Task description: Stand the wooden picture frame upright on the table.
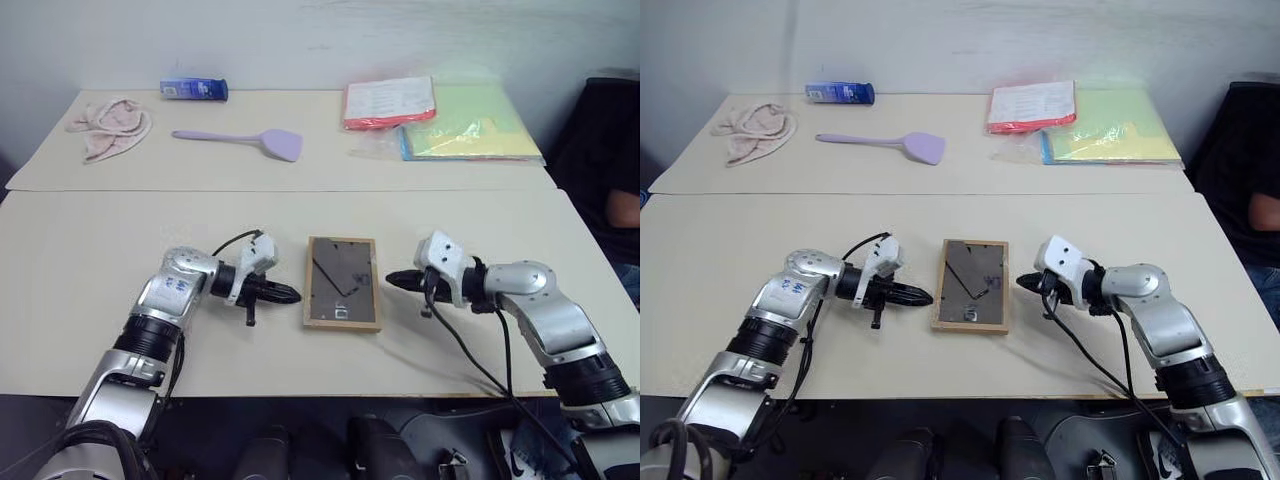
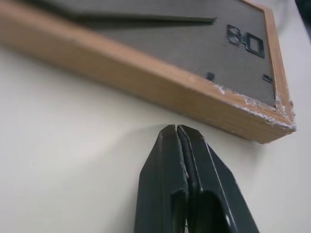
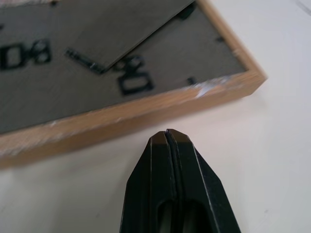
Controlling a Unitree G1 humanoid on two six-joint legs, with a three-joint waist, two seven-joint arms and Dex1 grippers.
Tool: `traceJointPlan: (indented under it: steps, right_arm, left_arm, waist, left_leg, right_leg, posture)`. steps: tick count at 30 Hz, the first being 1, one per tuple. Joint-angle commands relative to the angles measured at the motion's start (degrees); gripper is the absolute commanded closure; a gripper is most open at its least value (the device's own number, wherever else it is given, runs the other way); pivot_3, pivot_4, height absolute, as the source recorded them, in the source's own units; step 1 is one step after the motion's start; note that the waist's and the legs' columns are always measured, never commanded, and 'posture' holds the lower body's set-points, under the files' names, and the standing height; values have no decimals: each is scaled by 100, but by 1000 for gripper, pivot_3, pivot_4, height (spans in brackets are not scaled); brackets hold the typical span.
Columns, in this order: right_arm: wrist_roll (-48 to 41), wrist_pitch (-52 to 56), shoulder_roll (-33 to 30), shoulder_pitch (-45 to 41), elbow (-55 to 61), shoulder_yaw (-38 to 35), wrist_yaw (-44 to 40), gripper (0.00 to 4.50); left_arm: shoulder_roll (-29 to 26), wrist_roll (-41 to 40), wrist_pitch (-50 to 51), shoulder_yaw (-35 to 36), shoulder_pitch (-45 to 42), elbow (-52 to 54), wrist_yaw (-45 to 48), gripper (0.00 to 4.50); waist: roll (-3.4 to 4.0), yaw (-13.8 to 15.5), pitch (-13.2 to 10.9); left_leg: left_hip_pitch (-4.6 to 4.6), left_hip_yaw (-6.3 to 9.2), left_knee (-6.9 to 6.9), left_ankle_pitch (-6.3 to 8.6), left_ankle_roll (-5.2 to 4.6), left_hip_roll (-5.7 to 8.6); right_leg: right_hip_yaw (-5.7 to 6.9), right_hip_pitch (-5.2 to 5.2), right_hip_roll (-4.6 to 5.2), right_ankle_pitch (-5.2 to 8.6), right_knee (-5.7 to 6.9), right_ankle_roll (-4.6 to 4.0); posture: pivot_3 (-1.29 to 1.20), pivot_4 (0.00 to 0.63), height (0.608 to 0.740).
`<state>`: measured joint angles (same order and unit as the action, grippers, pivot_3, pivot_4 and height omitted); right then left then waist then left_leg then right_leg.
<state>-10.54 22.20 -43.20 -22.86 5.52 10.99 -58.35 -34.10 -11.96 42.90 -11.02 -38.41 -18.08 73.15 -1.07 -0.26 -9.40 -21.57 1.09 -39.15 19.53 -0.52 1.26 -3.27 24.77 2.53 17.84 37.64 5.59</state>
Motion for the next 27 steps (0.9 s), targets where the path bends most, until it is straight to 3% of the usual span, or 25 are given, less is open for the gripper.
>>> traceJointPlan:
  steps: [1,5,7,12,15,21,24,27]
  right_arm:
    - [187,-256,-333,75,503,106,-322,4500]
    - [316,-331,-312,44,572,261,-363,4500]
    - [383,-298,-195,-8,508,328,-279,4500]
    - [676,-425,-19,-88,363,559,-222,4500]
    - [830,-488,136,-171,264,683,-166,4500]
    - [908,-329,396,-195,270,658,-66,4500]
    - [933,-354,312,-49,368,590,-76,4500]
    - [882,-337,197,129,502,436,-61,4500]
  left_arm:
    - [-309,-577,1998,47,-202,223,119,3311]
    - [-356,-936,3079,-73,-361,257,-35,2070]
    - [-128,-980,3371,-26,-458,81,-342,1467]
    - [351,-844,3412,-454,-449,1,-896,13]
    - [653,-799,3284,-674,-407,33,-1124,13]
    - [1427,-1046,3522,-139,-620,-279,-1642,13]
    - [1562,-1282,3660,428,-775,-480,-1727,588]
    - [1454,-1448,3852,550,-902,-321,-1746,1424]
  waist:
    - [0,-24,0]
    - [0,-47,0]
    - [0,-38,0]
    - [8,111,5]
    - [13,164,23]
    - [36,231,40]
    - [35,214,40]
    - [32,169,38]
  left_leg:
    - [0,-1,0,2,-3,0]
    - [4,4,2,0,0,-1]
    - [4,4,1,-8,14,0]
    - [25,7,-3,-14,24,11]
    - [42,7,-3,-14,24,15]
    - [84,47,-4,-9,10,24]
    - [86,55,-2,-6,8,31]
    - [71,59,0,-7,12,31]
  right_leg:
    - [-2,1,-2,0,1,0]
    - [1,-2,-2,0,1,0]
    - [1,-3,0,0,0,0]
    - [4,-31,12,0,-24,0]
    - [3,-47,16,0,-30,0]
    - [24,-125,21,-2,-76,4]
    - [25,-129,25,-2,-78,4]
    - [34,-115,25,-1,-80,6]
  posture:
    - [0,150,740]
    - [0,150,740]
    - [0,150,740]
    - [0,150,740]
    - [0,150,740]
    - [0,150,740]
    - [0,150,740]
    - [0,150,740]
